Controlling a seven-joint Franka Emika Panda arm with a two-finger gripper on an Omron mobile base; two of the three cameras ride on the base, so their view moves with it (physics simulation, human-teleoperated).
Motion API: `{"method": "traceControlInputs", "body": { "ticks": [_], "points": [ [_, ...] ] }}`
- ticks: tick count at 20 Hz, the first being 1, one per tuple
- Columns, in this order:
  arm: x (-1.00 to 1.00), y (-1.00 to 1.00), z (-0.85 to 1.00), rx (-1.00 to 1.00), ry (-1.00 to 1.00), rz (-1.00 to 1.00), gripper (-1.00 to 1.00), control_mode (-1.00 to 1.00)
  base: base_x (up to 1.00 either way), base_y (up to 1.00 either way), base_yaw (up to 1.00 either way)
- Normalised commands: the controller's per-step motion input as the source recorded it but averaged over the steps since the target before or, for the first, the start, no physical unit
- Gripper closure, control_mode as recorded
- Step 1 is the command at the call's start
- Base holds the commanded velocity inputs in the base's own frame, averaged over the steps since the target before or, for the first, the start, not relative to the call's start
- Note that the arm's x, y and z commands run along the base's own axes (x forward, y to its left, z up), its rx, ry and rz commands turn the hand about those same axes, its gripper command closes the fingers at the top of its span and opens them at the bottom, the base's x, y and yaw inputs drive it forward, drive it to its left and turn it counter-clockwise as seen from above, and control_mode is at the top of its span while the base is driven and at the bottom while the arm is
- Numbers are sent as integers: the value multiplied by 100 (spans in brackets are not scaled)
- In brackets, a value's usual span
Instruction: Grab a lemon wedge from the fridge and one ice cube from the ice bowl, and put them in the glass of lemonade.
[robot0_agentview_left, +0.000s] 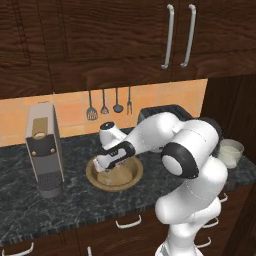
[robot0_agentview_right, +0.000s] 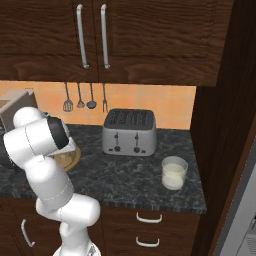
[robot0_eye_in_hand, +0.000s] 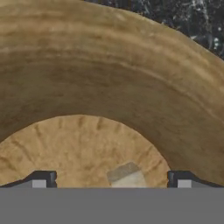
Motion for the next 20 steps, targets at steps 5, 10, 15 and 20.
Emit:
{"method": "traceControlInputs", "body": {
  "ticks": [5,10,15,20],
  "points": [
    [3,2,-15,-2,0,0,-100,-100,0,0,0],
    [-13,0,-12,0,0,-1,-100,-100,0,0,0],
    [-41,-5,-4,0,0,-3,-100,-100,0,0,0],
    [-33,-15,0,0,0,-2,-100,-100,0,0,0]
  ]
}}
